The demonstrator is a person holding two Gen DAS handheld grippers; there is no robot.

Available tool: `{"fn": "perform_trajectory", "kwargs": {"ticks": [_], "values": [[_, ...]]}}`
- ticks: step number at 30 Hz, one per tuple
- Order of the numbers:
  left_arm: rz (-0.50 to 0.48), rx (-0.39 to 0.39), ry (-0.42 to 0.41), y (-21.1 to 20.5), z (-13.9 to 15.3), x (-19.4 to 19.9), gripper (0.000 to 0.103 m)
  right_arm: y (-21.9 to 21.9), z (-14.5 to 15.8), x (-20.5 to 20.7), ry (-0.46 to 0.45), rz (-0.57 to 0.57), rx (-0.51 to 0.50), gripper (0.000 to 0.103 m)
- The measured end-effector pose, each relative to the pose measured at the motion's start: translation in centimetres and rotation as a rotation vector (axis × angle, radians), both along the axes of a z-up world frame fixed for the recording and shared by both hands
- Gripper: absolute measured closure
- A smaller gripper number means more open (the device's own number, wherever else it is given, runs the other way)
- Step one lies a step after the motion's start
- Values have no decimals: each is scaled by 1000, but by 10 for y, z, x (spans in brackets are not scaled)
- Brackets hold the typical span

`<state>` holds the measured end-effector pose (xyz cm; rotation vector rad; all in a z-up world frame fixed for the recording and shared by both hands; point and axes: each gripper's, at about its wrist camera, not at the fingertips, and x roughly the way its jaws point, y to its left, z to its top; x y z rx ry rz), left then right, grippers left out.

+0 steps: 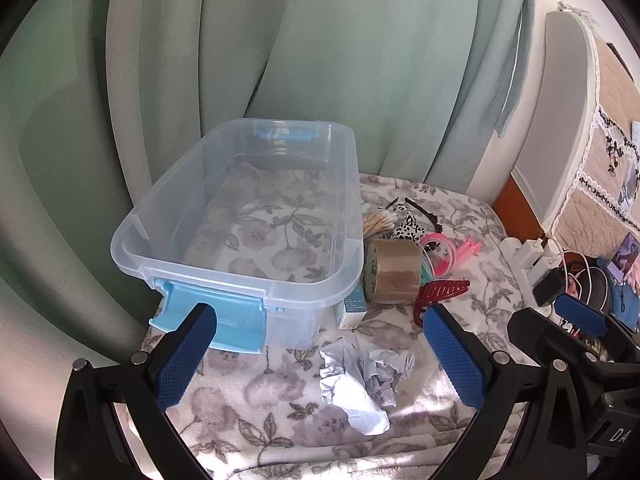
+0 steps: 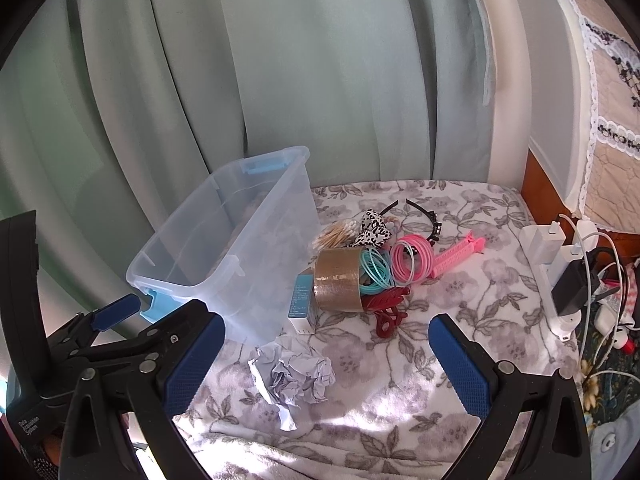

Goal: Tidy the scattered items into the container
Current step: 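Move the left tool toward the crumpled white paper while the right tool approaches the red claw clip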

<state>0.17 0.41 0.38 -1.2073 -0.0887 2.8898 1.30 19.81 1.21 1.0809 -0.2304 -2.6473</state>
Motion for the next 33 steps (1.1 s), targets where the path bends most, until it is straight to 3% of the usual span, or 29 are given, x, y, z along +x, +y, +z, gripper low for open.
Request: {"fn": "perform_trajectory", "kwargs": {"ticks": [10,19,26,33], "values": [[-14,-33,-14,19,-1,1,0,16,-8,2,-7,-9,-41,0],[-67,-27,-70,35,-23,-3,0,31,-27,5,-34,-23,-14,0],[-118,24,-220,39,-58,-11,0,39,-55,2,-135,-15,2,0],[-137,2,-341,43,-83,-16,0,50,-83,-9,-243,-19,-59,0]]}}
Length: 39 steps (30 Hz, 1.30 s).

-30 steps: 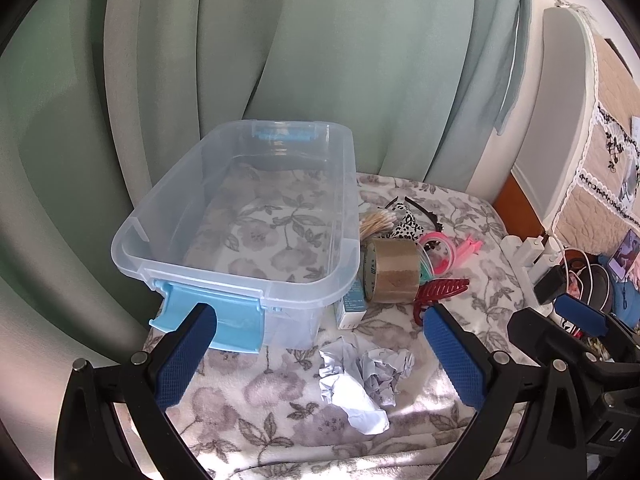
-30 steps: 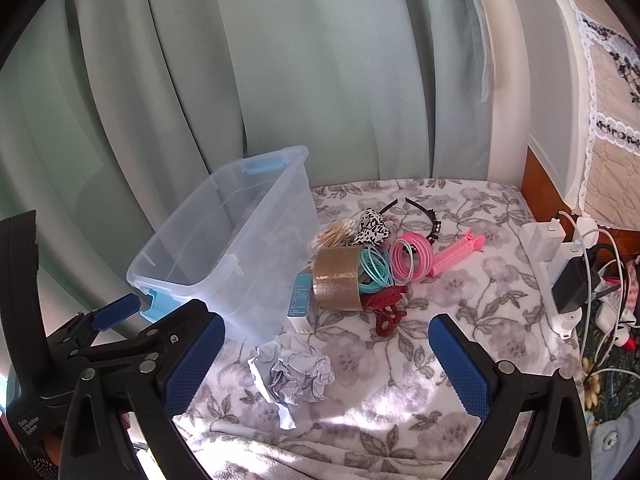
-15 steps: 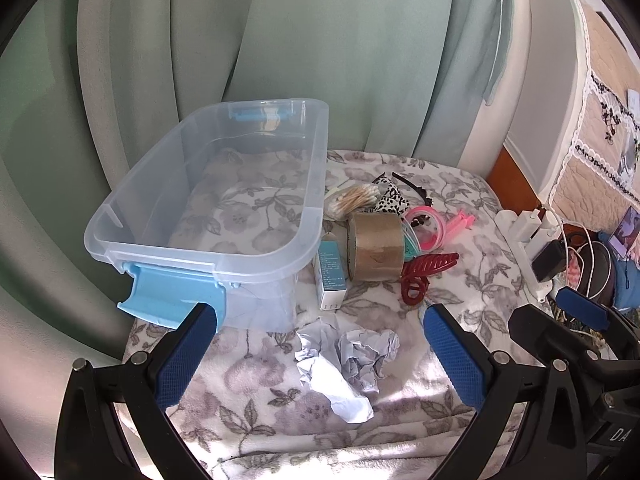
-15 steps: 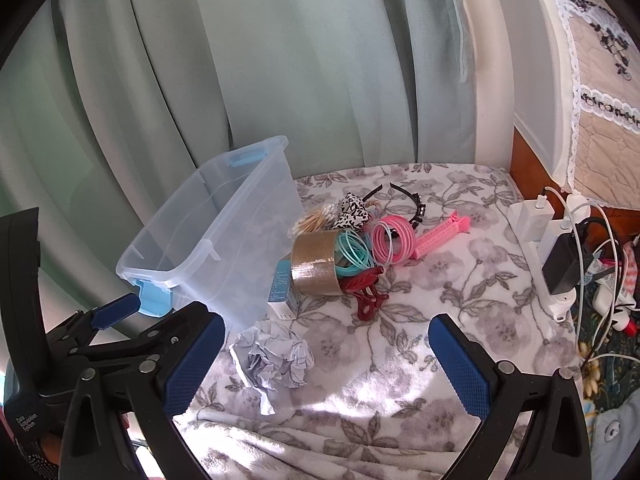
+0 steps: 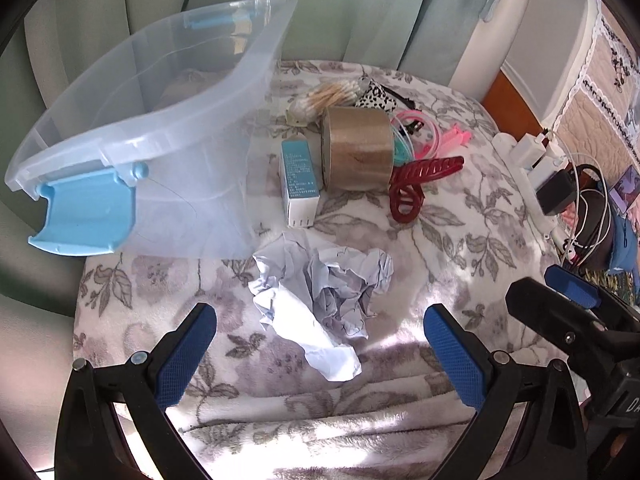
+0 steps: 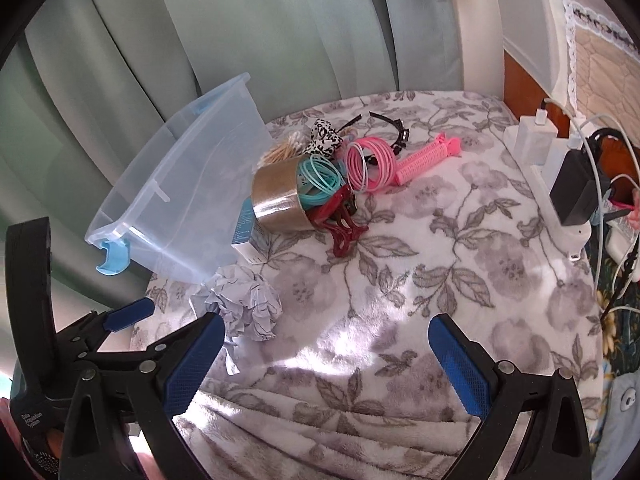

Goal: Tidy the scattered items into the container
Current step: 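Move the left tool toward the crumpled white paper while the right tool approaches the red claw clip, then grasp the crumpled paper with the left tool while the right tool grasps the red claw clip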

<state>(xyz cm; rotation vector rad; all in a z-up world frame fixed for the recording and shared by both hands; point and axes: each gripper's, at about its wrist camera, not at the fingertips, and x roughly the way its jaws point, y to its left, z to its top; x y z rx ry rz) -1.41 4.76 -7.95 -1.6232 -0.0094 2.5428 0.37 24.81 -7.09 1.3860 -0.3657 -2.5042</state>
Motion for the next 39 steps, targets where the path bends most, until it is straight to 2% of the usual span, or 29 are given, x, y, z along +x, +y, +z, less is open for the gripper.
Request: {"fn": "perform_trajectory", "kwargs": {"ticks": [5,10,18,26,30,33,39], "values": [[22,-22,-35,-3,-16,5,0,-9,-11,-11,-34,51,-33,0],[30,-55,-47,-4,-25,1,1,-14,-22,-25,-57,54,-46,0],[4,-71,-79,5,-38,-15,24,-10,-33,-68,-62,9,-26,0],[-6,-56,-84,5,-44,-26,30,-8,-53,-106,-99,15,-17,4],[-30,-36,-121,10,-54,-29,30,-14,-61,-122,-99,57,3,13],[-42,-27,-132,13,-57,-32,29,-18,-67,-132,-98,89,22,24],[-52,-23,-125,19,-59,-39,30,-30,-77,-140,-88,170,26,33]]}}
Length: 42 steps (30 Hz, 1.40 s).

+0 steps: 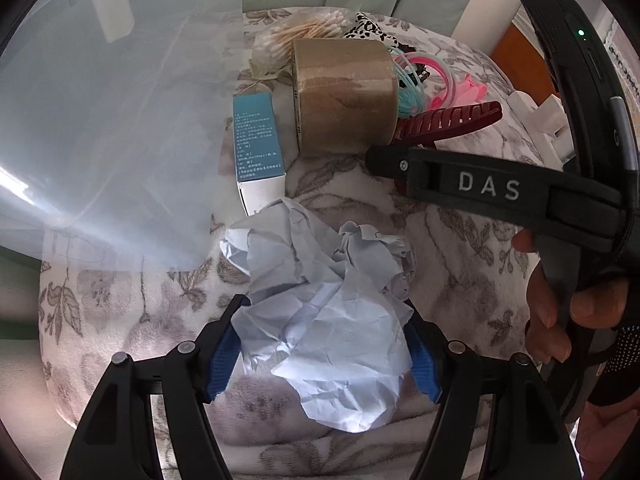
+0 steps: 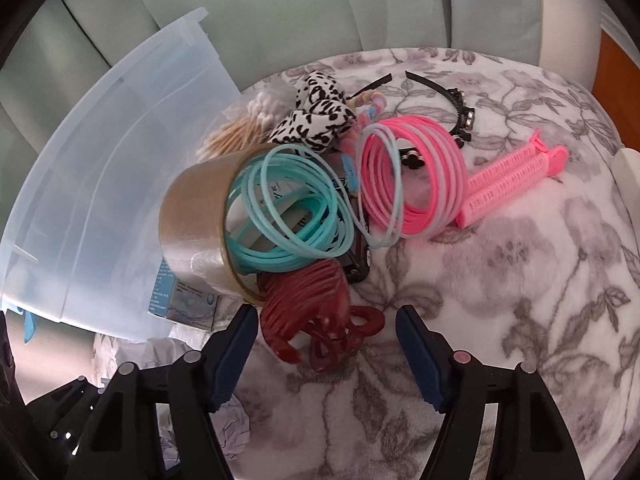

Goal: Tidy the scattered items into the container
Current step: 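Grasp the crumpled paper with the left tool while the right tool grasps the red claw clip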

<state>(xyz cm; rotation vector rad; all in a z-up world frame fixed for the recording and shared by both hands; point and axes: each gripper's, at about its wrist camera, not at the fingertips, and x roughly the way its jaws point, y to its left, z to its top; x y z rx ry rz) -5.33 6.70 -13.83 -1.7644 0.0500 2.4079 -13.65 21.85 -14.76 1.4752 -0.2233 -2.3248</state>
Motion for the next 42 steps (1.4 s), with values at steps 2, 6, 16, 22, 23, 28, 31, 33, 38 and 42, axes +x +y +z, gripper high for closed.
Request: {"fn": "perform_trajectory", "kwargs": {"ticks": [2,6,16,22,23,28,31,33,38,42], "values": [[-1,4,3,2,-1,-2,33,-2,-2,0,9,11,8,33],[-14,8,10,7,0,-6,43,3,-2,1,9,12,12,57],[16,-11,22,4,9,0,52,25,5,30,2,-49,-39,66],[25,-15,40,2,17,15,52,61,14,65,-11,-139,-88,66],[21,-15,47,6,21,18,52,67,15,71,-14,-156,-98,66],[-4,-16,82,14,30,25,53,90,27,90,4,-204,-129,66],[-14,-13,107,16,40,31,53,97,39,108,30,-221,-141,66],[-21,-8,132,17,47,36,53,100,50,116,52,-230,-152,66],[-39,14,212,14,74,45,53,70,84,117,131,-236,-151,66],[-58,33,299,17,99,46,53,67,109,119,198,-243,-156,66]]}}
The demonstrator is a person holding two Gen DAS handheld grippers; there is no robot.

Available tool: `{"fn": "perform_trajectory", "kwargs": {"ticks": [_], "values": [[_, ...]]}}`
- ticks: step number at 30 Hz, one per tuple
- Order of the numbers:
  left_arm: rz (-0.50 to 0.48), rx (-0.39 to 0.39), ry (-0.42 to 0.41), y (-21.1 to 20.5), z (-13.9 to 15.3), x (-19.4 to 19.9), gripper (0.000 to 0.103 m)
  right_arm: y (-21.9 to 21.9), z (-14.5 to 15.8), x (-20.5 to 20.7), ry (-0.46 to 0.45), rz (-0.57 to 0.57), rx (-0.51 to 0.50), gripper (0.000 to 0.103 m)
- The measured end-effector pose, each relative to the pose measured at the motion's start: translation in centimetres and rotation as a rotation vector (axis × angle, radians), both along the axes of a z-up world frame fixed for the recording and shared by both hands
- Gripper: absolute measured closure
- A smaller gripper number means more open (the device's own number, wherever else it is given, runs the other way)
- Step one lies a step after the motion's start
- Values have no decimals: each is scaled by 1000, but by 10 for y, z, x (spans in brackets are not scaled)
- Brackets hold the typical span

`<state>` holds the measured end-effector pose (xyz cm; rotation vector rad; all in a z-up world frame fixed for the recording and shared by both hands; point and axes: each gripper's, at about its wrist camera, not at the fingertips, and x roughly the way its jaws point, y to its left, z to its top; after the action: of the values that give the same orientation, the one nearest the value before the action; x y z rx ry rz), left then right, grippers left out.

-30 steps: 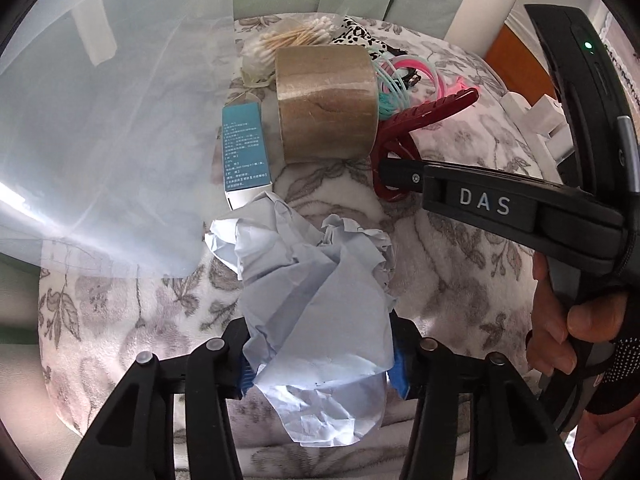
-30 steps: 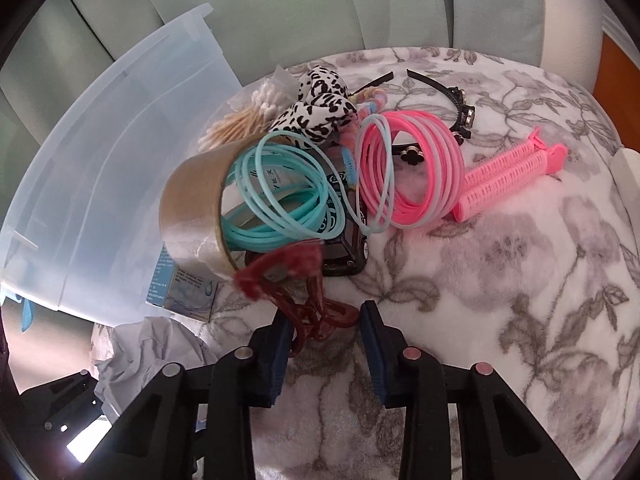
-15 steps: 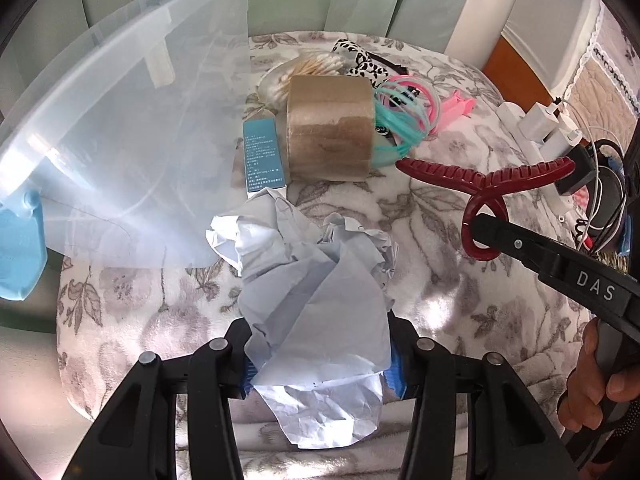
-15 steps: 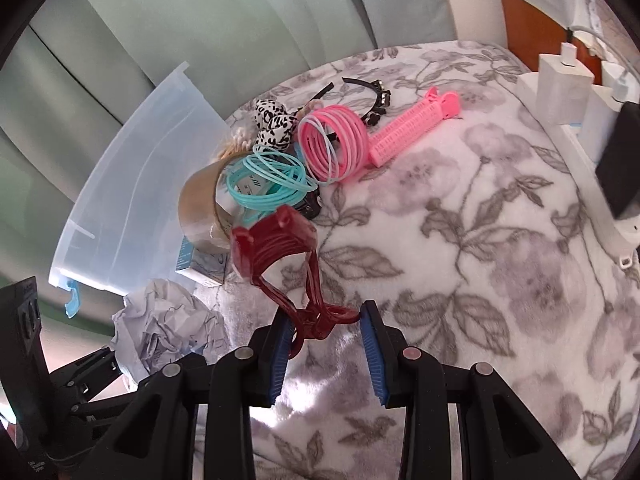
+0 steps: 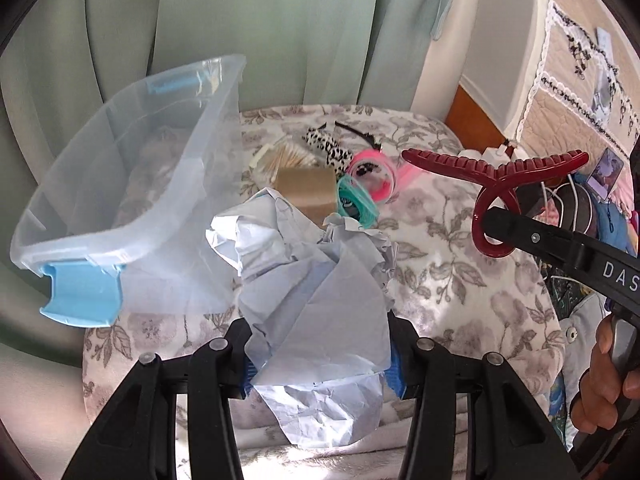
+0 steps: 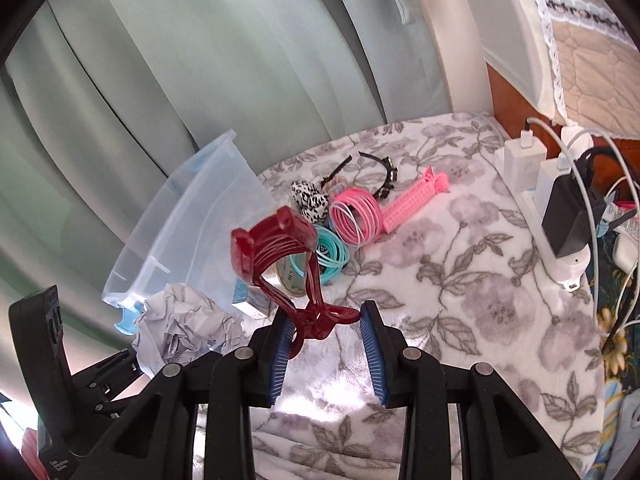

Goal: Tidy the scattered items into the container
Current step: 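Carry the paper and red clip over the clear box and release both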

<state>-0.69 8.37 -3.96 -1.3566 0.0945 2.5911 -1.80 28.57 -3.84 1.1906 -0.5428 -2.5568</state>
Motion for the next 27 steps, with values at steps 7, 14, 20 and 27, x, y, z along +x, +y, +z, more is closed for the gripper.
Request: {"fn": "perform_trajectory", "kwargs": {"ticks": [7,14,20,27], "values": [[-37,36,158,-5,53,0,53,-11,49,2,120,-11,-4,66],[1,86,300,-29,106,-5,53,-29,101,-2,229,31,-32,66],[88,122,396,-63,138,-13,52,-56,134,-11,304,93,-48,66],[198,150,433,-103,146,-21,52,-100,151,-22,342,196,-41,66]]}}
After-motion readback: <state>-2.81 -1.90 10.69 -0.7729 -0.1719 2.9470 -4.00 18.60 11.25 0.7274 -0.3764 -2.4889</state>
